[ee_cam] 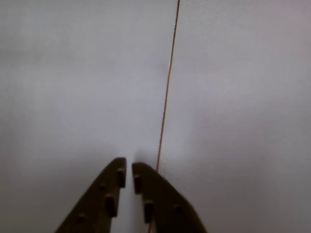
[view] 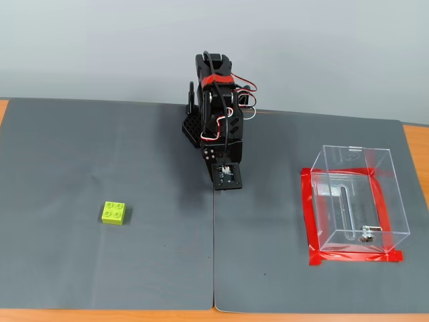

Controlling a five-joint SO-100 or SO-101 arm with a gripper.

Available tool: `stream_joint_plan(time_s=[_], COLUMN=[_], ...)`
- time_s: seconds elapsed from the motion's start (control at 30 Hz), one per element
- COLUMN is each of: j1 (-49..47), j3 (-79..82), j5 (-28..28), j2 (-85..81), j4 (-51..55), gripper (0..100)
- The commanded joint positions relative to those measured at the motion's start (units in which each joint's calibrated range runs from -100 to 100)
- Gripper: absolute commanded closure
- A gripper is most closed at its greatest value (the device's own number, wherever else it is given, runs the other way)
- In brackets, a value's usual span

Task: Pick the green lego block and place it into the transparent box

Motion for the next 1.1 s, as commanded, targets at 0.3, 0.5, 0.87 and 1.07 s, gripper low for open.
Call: stream_joint_plan(time_s=[0.3,0.5,0.87,1.07], j1=[-0.02,-0.17,0.27,0.35], j3=[-3.46,-3.46,-3.55,-7.63], j5=[0.17,0.22,0.01,0.27], j2=[0.17,0.17,0.59,3.39], j4=[-0.02,-0.02,-0.63,-0.63], gripper=[98,98,98,98])
